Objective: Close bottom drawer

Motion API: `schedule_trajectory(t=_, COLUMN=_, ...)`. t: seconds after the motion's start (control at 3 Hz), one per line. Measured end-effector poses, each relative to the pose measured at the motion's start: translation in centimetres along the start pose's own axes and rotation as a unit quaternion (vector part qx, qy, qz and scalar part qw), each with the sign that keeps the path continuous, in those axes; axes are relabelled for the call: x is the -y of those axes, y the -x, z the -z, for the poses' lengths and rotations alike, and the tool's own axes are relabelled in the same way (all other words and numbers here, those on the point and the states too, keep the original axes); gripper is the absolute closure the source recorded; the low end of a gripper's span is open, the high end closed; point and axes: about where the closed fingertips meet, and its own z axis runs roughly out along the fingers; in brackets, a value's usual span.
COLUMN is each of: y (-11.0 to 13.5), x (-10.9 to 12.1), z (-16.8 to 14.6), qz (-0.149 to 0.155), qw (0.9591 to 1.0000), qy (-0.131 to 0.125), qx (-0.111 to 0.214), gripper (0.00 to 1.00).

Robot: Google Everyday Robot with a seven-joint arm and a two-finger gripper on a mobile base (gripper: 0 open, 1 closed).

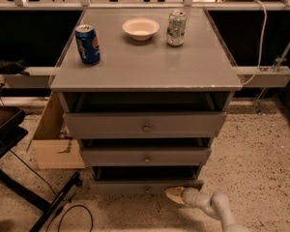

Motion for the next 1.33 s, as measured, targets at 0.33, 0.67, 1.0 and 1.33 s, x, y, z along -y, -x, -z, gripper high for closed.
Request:
schedule_trajectory(t=0.33, y=0.2, x=0.3, z=0.2, qz=0.003, qw=1.0, qy=-0.007, qx=0.001, gripper=1.0)
schedule_trajectory(t=0.67, y=0.7, x=3.0, z=0.3, qz=0.008, qw=0.998, qy=-0.062, qx=-0.005, gripper=0.96)
schedule_trajectory(t=1.0, y=0.4, x=3.4, z=0.2, qz=0.008, qw=0.9974, qy=-0.07, qx=-0.009, gripper=0.73)
schedule_trajectory(t=1.33, y=0.4, x=3.4, z=0.2, qz=0.008, qw=0.9974, qy=-0.07, qx=-0.009, gripper=0.5)
